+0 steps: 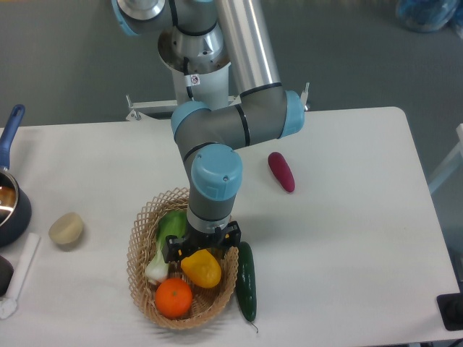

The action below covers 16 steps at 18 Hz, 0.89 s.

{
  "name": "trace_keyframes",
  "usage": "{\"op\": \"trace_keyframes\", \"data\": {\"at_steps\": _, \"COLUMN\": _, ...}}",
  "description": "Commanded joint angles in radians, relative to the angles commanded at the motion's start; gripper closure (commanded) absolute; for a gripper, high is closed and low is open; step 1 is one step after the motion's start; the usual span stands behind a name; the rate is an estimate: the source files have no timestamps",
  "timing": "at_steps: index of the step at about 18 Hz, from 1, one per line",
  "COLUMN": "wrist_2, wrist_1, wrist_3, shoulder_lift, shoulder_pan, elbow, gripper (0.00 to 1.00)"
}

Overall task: Pick up the mango from the basket
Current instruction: 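Lower the gripper around the yellow mango and close on it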

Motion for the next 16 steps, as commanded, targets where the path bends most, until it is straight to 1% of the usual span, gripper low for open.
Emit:
{"op": "trace_keyframes", "data": {"at_steps": 6, "wrist_2": 0.000, "wrist_1": 0.003, "wrist_3": -0.088, "shoulder_lift": -0.020, "shoulder_pan": -0.002, "elbow": 0.026, "gripper": 0.00}}
{"op": "trace_keyframes", "data": {"at_steps": 10, "wrist_2": 0.032, "wrist_1": 0.002, "wrist_3": -0.109, "shoulder_lift": -0.031, "shoulder_pan": -0.002, "elbow": 0.028, "gripper": 0.00}}
{"op": "trace_keyframes", "data": {"at_steps": 16, "wrist_2": 0.037, "wrist_1": 0.002, "wrist_3": -0.112, "shoulder_lift": -0.044, "shoulder_pan": -0.006, "elbow": 0.029, "gripper": 0.00}}
